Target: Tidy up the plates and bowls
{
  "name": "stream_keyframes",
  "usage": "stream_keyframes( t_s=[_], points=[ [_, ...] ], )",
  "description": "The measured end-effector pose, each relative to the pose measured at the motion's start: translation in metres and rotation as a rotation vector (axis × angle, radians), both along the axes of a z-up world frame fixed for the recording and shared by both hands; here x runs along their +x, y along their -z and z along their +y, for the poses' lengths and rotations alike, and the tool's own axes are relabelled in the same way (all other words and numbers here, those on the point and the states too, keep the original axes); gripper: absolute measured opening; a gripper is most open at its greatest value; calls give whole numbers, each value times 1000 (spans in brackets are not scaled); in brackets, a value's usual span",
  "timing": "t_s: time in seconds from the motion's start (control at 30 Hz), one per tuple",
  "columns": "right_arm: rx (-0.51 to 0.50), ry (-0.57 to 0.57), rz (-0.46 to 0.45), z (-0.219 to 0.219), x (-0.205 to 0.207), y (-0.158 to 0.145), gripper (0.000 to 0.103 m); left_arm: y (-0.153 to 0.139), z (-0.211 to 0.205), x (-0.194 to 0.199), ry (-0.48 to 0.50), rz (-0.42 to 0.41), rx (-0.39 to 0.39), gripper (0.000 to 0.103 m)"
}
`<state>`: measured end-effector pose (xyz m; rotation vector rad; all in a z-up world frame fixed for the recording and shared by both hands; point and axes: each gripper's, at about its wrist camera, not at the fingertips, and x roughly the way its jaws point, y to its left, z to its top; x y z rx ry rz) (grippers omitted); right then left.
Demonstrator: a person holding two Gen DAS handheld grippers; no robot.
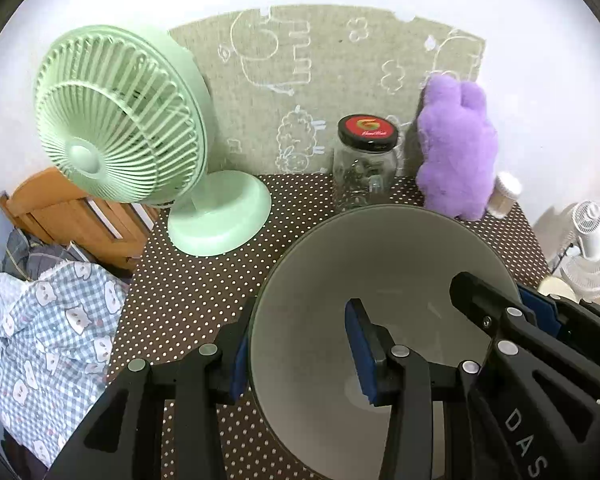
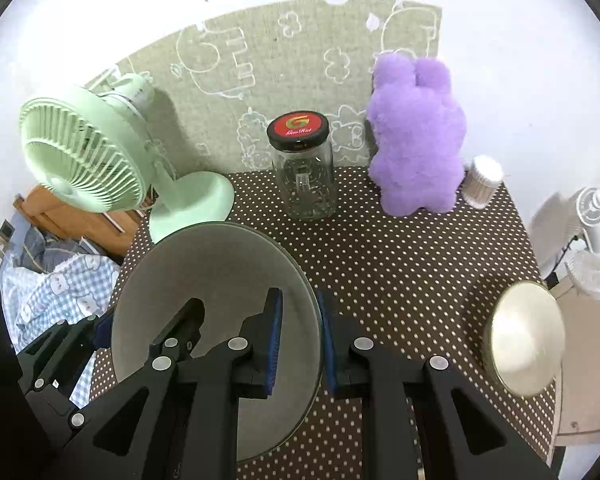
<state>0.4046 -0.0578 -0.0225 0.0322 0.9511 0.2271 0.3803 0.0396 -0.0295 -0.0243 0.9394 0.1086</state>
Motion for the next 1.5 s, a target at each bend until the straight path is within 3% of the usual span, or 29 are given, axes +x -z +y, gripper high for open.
stream_keyframes(
  t_s=[0.43,0.73,1.1,1.5],
  points=[
    [-22,49,-41,2,-88,-28,22,-24,8,-71,51,-33,-24,43],
    [-40,77,-43,11,-140,-28,21,-19,17,-117,72,-29,-54,42],
    [-56,79,34,25,-190,3,22,8,33,-164,92,43,-53,42],
    [-71,87,104,33,-216,37,22,38,40,-188,111,113,-63,42]
  ],
)
